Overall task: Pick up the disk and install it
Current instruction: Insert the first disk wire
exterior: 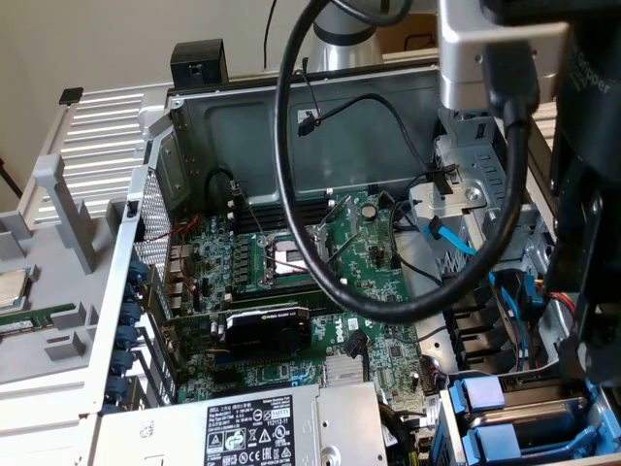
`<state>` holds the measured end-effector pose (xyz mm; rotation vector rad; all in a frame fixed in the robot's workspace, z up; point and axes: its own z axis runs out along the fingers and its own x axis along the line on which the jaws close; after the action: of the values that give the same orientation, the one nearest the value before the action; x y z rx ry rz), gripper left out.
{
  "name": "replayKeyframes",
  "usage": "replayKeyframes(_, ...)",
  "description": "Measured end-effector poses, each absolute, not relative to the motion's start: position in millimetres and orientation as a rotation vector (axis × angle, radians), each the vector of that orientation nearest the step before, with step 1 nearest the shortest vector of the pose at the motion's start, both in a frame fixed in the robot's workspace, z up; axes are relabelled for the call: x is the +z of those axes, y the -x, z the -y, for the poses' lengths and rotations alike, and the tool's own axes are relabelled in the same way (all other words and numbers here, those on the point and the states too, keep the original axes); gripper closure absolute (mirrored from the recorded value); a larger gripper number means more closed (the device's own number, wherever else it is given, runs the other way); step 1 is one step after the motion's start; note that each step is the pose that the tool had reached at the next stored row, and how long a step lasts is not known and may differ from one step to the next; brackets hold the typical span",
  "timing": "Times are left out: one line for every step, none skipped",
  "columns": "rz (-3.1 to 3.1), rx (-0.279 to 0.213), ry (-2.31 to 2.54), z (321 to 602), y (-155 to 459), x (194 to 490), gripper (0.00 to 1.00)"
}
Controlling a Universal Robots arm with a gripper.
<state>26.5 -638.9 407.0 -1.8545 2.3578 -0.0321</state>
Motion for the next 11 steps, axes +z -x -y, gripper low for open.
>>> replayKeyframes(-2.356, -0.032, 1.856, 640.5, -27.2, 406.9, 0.49)
replayKeyframes(-2.355, -0.032, 1.858, 642.0, -27.7, 406.9, 0.49)
replayKeyframes(-2.354, -0.032, 1.859, 643.4, -28.4, 407.0, 0.49)
replayKeyframes(-2.352, -0.031, 1.862, 644.7, -28.9, 406.9, 0.49)
replayKeyframes(-2.35, -0.031, 1.864, 645.8, -29.3, 406.9, 0.49)
replayKeyframes(-2.347, -0.031, 1.868, 646.8, -29.8, 406.9, 0.49)
replayKeyframes(-2.344, -0.03, 1.872, 647.4, -30.4, 406.9, 0.49)
replayKeyframes(-2.34, -0.03, 1.877, 647.8, -31.0, 406.9, 0.49)
replayKeyframes(-2.336, -0.028, 1.883, 648.1, -31.4, 406.7, 0.49)
replayKeyframes(-2.331, -0.026, 1.891, 648.2, -31.8, 406.4, 0.49)
replayKeyframes(-2.326, -0.024, 1.9, 648.2, -32.1, 406.0, 0.49)
